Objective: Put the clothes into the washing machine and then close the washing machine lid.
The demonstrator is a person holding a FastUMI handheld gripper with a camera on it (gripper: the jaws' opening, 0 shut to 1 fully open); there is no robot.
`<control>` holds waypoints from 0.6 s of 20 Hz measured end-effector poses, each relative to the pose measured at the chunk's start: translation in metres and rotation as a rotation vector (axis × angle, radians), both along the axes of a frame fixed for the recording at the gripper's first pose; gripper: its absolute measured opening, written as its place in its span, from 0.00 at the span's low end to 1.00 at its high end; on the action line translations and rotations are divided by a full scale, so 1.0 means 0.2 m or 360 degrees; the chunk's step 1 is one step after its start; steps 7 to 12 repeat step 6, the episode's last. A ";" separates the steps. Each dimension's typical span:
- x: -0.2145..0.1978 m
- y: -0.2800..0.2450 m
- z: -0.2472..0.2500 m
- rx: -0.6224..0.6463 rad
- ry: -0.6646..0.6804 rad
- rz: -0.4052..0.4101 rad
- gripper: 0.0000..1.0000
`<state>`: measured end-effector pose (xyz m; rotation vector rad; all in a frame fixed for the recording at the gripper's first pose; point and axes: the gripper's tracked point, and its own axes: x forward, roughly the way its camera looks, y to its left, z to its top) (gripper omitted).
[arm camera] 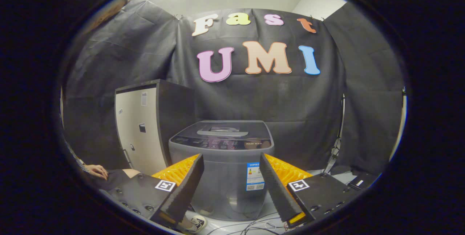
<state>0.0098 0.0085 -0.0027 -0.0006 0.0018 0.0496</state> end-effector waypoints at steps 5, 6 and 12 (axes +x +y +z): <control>0.00 0.00 0.00 0.0000 0.0000 0.0000 0.97; 0.00 0.00 0.00 0.0000 0.0001 0.0000 0.97; 0.00 0.00 0.00 0.0000 0.0001 0.0000 0.97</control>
